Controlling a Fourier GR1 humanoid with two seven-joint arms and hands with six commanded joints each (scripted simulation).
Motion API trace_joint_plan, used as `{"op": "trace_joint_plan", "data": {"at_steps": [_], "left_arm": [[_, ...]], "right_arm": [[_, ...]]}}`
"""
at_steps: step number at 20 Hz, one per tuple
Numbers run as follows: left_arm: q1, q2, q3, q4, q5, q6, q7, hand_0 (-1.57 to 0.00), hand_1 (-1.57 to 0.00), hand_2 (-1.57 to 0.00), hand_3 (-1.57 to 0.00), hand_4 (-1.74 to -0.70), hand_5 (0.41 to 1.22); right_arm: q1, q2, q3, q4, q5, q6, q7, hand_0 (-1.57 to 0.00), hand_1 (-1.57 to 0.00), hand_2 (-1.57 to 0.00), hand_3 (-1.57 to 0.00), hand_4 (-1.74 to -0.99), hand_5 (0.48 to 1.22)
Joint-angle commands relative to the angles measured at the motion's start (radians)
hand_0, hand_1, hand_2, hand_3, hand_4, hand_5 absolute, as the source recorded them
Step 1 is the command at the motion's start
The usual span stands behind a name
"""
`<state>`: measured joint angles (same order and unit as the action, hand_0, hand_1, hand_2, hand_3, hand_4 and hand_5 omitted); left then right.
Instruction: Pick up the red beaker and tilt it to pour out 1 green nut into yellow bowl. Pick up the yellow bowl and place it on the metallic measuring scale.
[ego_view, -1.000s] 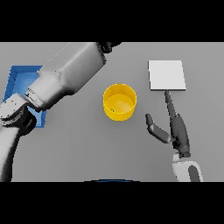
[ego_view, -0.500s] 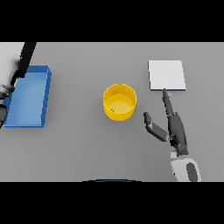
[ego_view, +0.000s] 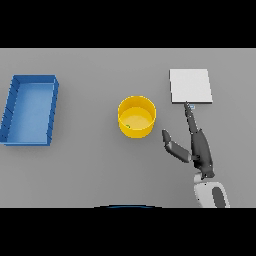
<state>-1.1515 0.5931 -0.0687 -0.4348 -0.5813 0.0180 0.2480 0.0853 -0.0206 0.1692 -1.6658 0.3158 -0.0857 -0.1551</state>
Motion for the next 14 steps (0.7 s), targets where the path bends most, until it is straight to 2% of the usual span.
{"op": "trace_joint_plan", "data": {"at_steps": [1, 4, 5, 8, 11, 14], "left_arm": [[0.039, -0.007, 0.025, -0.034, 0.033, 0.017, 0.045, -1.57, -1.57, -1.57, -1.47, -1.74, 1.221], [0.177, -0.023, 0.069, -0.187, 0.115, 0.045, 0.106, -1.57, -1.57, -1.57, -1.48, -1.74, 1.221], [0.227, -0.026, 0.076, -0.249, 0.133, 0.055, 0.124, -1.57, -1.57, -1.57, -1.48, -1.74, 1.221], [0.361, -0.053, 0.091, -0.421, 0.176, 0.087, 0.234, -1.57, -1.57, -1.57, -1.45, -1.74, 1.221], [0.488, -0.083, 0.095, -0.563, 0.199, 0.125, 0.253, -1.57, -1.57, -1.57, -1.45, -1.74, 1.221], [0.563, -0.110, 0.113, -0.624, 0.220, 0.158, 0.258, -1.57, -1.57, -1.57, -1.50, -1.74, 1.221]], "right_arm": [[-0.008, -0.004, 0.000, -0.005, 0.004, 0.001, 0.009, 0.00, 0.00, 0.00, 0.00, -1.047, 0.651], [-0.018, -0.019, -0.003, -0.005, 0.026, -0.007, 0.041, 0.00, 0.00, 0.00, 0.00, -1.054, 0.648], [-0.016, -0.019, 0.000, -0.014, 0.023, -0.003, 0.029, 0.00, 0.00, 0.00, 0.00, -1.046, 0.649], [-0.007, -0.020, 0.002, -0.007, 0.016, 0.007, 0.020, 0.00, 0.00, 0.00, 0.00, -1.026, 0.648], [0.002, -0.023, -0.003, -0.003, 0.017, 0.001, 0.010, 0.00, 0.00, 0.00, 0.00, -1.020, 0.646], [0.006, -0.023, -0.007, 0.003, -0.001, 0.013, -0.004, 0.00, 0.00, 0.00, 0.00, -1.005, 0.647]]}}
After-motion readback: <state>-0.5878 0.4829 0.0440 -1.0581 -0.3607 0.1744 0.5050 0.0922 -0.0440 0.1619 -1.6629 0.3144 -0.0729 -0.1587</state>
